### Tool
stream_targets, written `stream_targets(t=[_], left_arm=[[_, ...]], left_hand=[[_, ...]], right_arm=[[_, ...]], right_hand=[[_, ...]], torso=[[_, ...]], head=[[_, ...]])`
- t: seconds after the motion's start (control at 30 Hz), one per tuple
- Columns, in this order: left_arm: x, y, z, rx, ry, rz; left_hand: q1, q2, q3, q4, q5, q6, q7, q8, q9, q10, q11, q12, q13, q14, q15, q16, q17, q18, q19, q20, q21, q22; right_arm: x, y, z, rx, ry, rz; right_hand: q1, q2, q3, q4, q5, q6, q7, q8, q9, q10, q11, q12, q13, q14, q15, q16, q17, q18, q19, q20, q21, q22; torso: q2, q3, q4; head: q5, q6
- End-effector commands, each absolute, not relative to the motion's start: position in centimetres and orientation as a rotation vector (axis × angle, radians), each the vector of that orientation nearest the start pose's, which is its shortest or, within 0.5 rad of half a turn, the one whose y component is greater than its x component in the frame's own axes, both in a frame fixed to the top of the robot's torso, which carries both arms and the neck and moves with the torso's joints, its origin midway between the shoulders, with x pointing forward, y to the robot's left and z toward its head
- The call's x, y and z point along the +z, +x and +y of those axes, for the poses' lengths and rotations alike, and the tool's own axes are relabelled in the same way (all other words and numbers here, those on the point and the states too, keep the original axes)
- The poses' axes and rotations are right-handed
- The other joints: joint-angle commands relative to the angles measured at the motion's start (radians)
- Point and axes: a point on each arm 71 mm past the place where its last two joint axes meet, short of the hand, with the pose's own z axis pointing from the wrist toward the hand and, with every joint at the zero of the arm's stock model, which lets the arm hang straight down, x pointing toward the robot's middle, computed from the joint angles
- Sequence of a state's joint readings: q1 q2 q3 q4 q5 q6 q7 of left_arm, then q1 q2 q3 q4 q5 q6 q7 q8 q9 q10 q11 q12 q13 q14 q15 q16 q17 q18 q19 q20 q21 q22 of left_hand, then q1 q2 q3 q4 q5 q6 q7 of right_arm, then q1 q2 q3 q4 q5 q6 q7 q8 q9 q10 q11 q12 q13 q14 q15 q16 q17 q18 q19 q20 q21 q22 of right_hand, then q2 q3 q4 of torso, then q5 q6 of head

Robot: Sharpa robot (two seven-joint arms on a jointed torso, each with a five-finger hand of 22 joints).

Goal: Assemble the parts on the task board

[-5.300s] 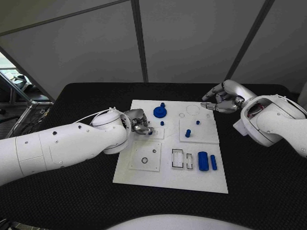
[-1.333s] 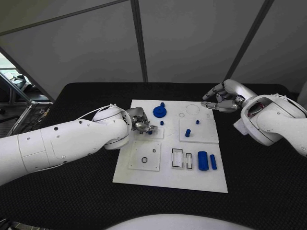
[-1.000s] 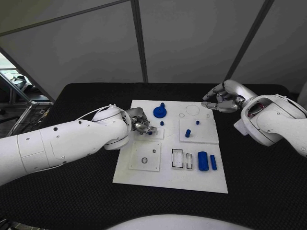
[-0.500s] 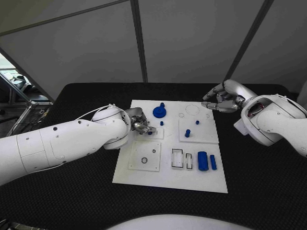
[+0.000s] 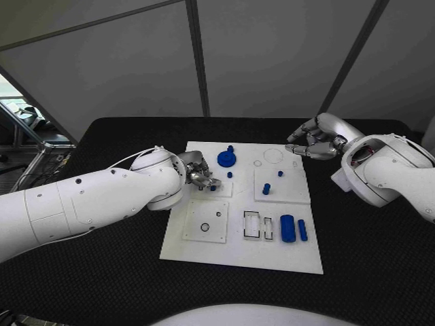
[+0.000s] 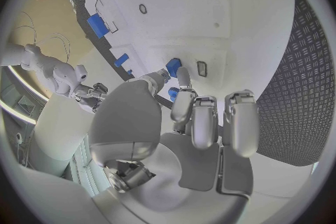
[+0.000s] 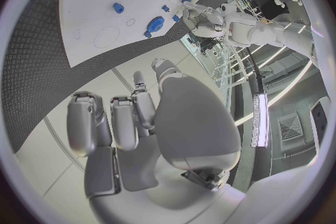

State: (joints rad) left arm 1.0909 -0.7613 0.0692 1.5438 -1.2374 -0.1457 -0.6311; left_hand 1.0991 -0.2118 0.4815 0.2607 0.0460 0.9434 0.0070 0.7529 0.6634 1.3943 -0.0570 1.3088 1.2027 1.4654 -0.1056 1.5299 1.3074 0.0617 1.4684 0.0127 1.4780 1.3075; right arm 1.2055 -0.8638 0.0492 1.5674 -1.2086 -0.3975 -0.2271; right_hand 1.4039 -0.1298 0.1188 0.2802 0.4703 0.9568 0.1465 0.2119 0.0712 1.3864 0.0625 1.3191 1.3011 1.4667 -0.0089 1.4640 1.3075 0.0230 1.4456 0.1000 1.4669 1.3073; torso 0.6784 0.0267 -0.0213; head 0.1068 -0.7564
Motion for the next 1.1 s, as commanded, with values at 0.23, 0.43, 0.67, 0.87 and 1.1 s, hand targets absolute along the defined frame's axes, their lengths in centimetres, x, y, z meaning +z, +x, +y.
stream_targets(t=[0.23, 0.43, 0.67, 0.87, 1.1], left_arm=[[-22.1, 47.6, 18.1, -0.405, -0.332, 2.075], [-20.7, 48.1, 18.8, -0.432, -0.384, 2.079], [-18.2, 49.8, 20.4, -0.428, -0.411, 2.098], [-16.4, 52.3, 21.6, -0.389, -0.394, 2.140], [-16.9, 54.9, 22.5, -0.326, -0.386, 2.184]], left_hand=[[-0.028, -0.002, -0.041, 0.027, 0.003, 0.000, 0.001, 0.010, 0.001, 0.002, 0.000, 0.003, -0.002, 0.089, -0.002, 0.002, 0.205, -0.027, 0.014, -0.006, -0.001, 0.140], [-0.088, 0.025, -0.207, 0.032, 0.002, -0.025, 0.012, -0.011, -0.011, -0.010, 0.008, -0.009, -0.018, 0.089, 0.005, 0.002, 0.205, -0.024, 0.005, -0.001, -0.013, 0.129], [-0.055, 0.084, -0.372, 0.031, 0.004, -0.066, 0.040, -0.083, -0.061, -0.029, 0.032, -0.025, -0.041, 0.088, 0.025, 0.001, 0.203, -0.016, -0.015, 0.016, -0.038, 0.104], [-0.018, 0.108, -0.402, 0.030, 0.005, -0.078, 0.056, -0.131, -0.103, -0.045, 0.047, -0.041, -0.061, 0.087, 0.037, 0.000, 0.201, -0.010, -0.030, 0.028, -0.058, 0.085], [0.012, 0.124, -0.408, 0.028, 0.005, -0.076, 0.064, -0.155, -0.129, -0.060, 0.055, -0.056, -0.083, 0.086, 0.044, -0.002, 0.198, -0.008, -0.037, 0.035, -0.068, 0.077]], right_arm=[[-14.6, 49.5, -21.0, 0.710, 0.217, 1.618], [-14.6, 49.6, -21.2, 0.704, 0.221, 1.617], [-14.7, 49.7, -21.3, 0.701, 0.222, 1.618], [-14.7, 49.8, -21.3, 0.698, 0.224, 1.619], [-14.7, 49.8, -21.2, 0.699, 0.223, 1.621]], right_hand=[[-0.009, 0.005, 0.002, 0.004, 0.004, 0.003, -0.002, -0.003, -0.001, -0.005, -0.004, -0.004, -0.001, 0.063, -0.004, -0.006, 0.081, 0.020, -0.007, -0.001, -0.006, 0.111], [-0.010, 0.005, 0.001, 0.004, 0.006, 0.002, -0.002, -0.003, -0.001, -0.006, -0.004, -0.005, -0.002, 0.063, -0.004, -0.006, 0.080, 0.020, -0.008, -0.001, -0.007, 0.110], [-0.010, 0.005, 0.001, 0.004, 0.006, 0.002, -0.002, -0.003, -0.001, -0.006, -0.004, -0.005, -0.002, 0.063, -0.004, -0.006, 0.080, 0.020, -0.008, -0.001, -0.007, 0.110], [-0.010, 0.005, 0.001, 0.004, 0.006, 0.002, -0.002, -0.003, -0.001, -0.006, -0.004, -0.005, -0.002, 0.063, -0.004, -0.006, 0.080, 0.020, -0.008, -0.001, -0.007, 0.110], [-0.010, 0.005, 0.001, 0.004, 0.006, 0.002, -0.002, -0.003, -0.001, -0.006, -0.004, -0.005, -0.002, 0.063, -0.004, -0.006, 0.080, 0.020, -0.008, -0.001, -0.007, 0.110]], torso=[[-0.001, 0.0006, 0.0007], [-0.001, 0.0005, 0.0007], [0.000, 0.0005, -0.0011], [0.001, 0.0011, -0.0001], [0.003, 0.0011, -0.0013]], head=[[0.000, 0.005], [-0.001, 0.009], [-0.001, 0.014], [-0.001, 0.018], [0.000, 0.020]])
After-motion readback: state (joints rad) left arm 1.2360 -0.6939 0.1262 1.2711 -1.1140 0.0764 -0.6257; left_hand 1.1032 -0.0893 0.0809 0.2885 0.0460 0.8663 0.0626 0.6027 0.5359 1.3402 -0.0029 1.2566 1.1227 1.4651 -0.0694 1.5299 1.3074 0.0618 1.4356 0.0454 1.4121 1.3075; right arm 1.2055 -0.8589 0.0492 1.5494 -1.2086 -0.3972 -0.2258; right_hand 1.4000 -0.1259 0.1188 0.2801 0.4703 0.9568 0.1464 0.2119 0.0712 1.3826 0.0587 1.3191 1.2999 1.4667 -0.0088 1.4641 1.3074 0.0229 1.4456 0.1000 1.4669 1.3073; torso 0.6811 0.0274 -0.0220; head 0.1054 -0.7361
